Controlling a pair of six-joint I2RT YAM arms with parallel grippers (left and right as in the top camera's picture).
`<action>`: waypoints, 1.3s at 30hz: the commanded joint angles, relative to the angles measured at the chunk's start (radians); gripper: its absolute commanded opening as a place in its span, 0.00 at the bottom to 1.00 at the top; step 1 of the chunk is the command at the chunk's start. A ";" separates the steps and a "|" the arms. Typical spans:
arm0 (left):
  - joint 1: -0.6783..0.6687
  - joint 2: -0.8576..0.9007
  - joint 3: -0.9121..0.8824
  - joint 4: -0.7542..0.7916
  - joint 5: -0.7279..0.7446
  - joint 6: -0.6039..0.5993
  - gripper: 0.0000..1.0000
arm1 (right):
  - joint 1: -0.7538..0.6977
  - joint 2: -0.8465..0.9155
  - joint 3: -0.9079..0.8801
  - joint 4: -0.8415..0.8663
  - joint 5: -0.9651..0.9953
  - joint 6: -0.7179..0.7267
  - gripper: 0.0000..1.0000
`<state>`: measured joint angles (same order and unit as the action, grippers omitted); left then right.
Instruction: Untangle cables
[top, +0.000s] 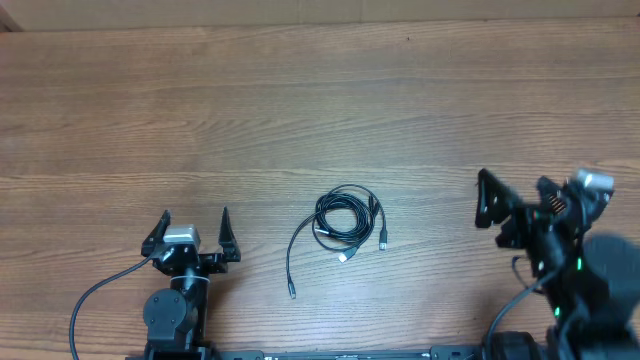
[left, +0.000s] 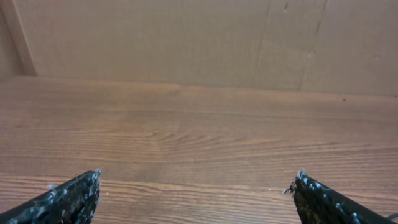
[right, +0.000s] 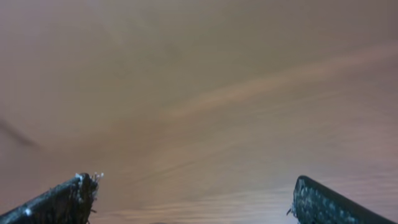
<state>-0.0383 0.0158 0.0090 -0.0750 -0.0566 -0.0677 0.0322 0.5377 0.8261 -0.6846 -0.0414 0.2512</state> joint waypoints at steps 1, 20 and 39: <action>0.005 -0.005 -0.003 0.001 -0.002 0.020 1.00 | -0.007 0.180 0.135 -0.086 0.198 -0.147 1.00; 0.005 -0.005 -0.003 0.001 -0.002 0.020 1.00 | 0.034 0.921 0.468 -0.277 0.126 -0.035 1.00; 0.005 0.000 0.185 0.616 0.079 0.116 1.00 | 0.080 0.844 0.468 -0.394 0.085 -0.038 1.00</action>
<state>-0.0383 0.0170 0.0525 0.5301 -0.0093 -0.0162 0.1062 1.4033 1.2690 -1.0855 0.0814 0.2092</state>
